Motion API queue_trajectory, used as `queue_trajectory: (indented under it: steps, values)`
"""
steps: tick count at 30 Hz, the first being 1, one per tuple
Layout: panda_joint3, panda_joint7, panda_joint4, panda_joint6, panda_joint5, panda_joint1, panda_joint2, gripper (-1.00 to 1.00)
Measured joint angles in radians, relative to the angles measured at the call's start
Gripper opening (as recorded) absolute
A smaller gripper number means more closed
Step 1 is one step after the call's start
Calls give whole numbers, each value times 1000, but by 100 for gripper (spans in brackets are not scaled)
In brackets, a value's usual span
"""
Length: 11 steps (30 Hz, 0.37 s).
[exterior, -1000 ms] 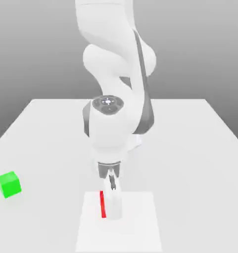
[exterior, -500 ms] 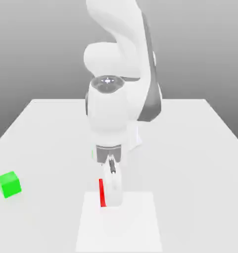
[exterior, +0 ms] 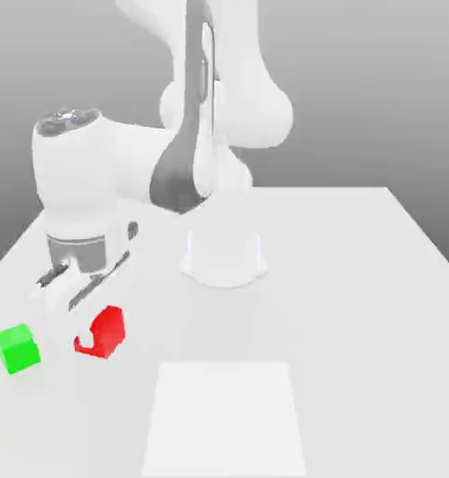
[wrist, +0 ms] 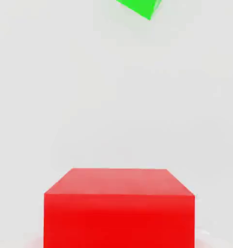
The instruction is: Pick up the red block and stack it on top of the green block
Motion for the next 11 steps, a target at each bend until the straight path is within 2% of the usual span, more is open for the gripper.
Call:
queue_trajectory:
  steps: [3, 7, 8, 11]
  values:
    - [-44, 54, 53, -12, 1, -151, 43, -100]
    - [-19, 47, 67, 99, 24, -133, 168, -100]
    - [-14, 42, 68, 125, 32, -135, 196, 100]
    - [-14, 42, 68, 125, 32, -135, 196, 100]
